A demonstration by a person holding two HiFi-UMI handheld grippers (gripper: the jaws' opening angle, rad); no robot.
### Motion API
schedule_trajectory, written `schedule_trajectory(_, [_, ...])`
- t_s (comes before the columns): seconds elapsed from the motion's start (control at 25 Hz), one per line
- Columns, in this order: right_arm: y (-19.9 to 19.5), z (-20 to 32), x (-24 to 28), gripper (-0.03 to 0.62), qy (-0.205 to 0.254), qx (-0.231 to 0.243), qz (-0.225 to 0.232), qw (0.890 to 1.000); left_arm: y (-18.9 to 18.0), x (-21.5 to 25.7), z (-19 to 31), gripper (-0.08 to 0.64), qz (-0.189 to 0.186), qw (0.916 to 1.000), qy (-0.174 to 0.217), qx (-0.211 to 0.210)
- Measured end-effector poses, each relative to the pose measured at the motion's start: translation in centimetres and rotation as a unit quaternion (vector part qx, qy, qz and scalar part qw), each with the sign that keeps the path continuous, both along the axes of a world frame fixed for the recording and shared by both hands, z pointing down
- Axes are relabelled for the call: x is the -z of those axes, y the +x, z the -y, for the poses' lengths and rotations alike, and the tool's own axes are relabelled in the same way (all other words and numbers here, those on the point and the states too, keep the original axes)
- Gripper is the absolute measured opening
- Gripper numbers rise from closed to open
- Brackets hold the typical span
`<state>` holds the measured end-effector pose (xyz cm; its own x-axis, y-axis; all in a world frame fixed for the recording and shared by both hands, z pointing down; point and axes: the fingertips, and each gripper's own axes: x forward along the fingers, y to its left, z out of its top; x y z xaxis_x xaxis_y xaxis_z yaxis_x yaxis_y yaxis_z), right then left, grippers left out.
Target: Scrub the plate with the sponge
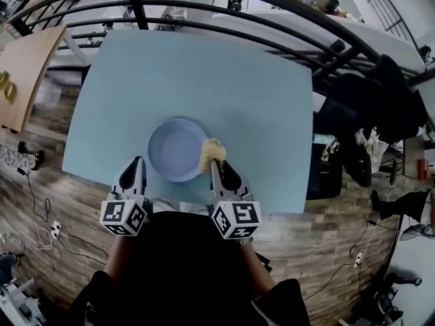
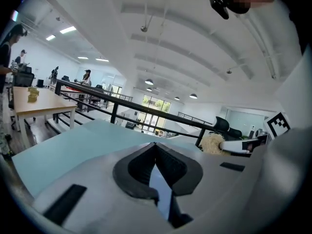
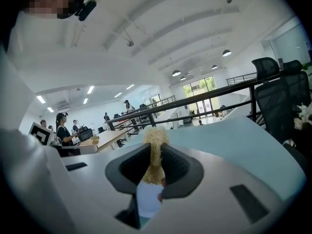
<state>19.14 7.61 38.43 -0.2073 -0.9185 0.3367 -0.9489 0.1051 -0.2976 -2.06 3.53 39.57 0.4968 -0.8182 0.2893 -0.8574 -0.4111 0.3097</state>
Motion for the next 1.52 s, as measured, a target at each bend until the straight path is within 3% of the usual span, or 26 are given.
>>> schedule_trajectory(0.64, [-2.2, -0.4, 5.7, 0.067, 0.080, 0.012, -0.025, 0.996, -2.0, 5.7, -0.6, 0.003, -0.007, 0.9969, 0.075, 0.025])
schedule_trajectory(1.0, [-2.2, -0.7, 7.1, 0.067, 0.111, 0.017, -0.028, 0.993, -2.1, 7.4, -1.8, 0.003, 0.025, 0.9917, 0.120, 0.040])
schedule_trajectory(1.52, [-2.4, -1.4, 6.7, 0.067, 0.107, 0.026, -0.026, 0.994, -2.0, 7.3, -2.6, 0.003, 0.022, 0.9912, 0.121, 0.050])
